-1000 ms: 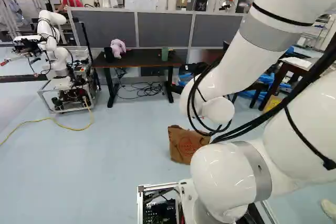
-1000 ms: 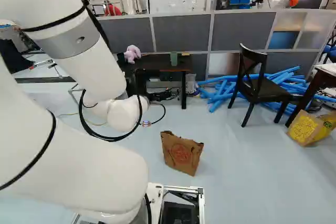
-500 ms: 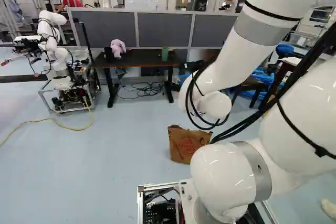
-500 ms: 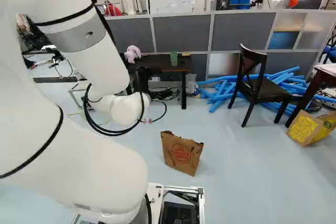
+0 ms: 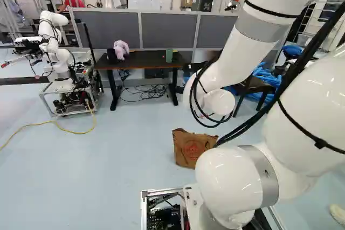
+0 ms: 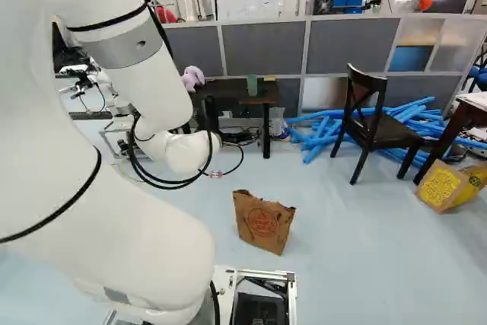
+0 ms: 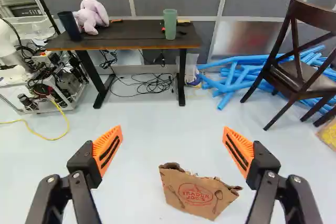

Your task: Pick up the bag on the ground and place it on the table

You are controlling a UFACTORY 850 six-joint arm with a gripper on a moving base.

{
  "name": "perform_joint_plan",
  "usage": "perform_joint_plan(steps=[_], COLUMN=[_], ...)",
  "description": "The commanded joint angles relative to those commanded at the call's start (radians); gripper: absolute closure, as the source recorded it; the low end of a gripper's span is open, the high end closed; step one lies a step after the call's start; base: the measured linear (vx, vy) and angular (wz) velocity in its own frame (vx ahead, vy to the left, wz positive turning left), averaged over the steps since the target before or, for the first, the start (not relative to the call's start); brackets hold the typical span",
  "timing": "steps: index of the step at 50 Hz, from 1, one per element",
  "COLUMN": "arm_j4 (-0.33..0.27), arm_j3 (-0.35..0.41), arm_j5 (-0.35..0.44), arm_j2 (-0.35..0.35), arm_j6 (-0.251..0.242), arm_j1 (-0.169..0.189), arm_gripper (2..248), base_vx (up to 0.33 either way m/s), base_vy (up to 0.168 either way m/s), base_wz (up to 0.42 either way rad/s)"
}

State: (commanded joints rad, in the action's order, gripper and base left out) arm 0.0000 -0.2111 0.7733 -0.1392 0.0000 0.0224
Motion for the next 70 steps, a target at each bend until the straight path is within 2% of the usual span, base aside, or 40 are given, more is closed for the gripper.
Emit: perform_joint_plan(steps=[22,70], arm_j4=[-0.006,-0.079], arm_j3=[-0.053,-0.246], arm_j5=[-0.066,-0.213], arm_j2=[0.061,0.37], arm_j6=[0.0,0.0], arm_j1=[0.029,0.11], arm_gripper=[3,3], base_vx=[0.0,0.0], base_vy=[0.0,0.0], base_wz=[0.0,0.0])
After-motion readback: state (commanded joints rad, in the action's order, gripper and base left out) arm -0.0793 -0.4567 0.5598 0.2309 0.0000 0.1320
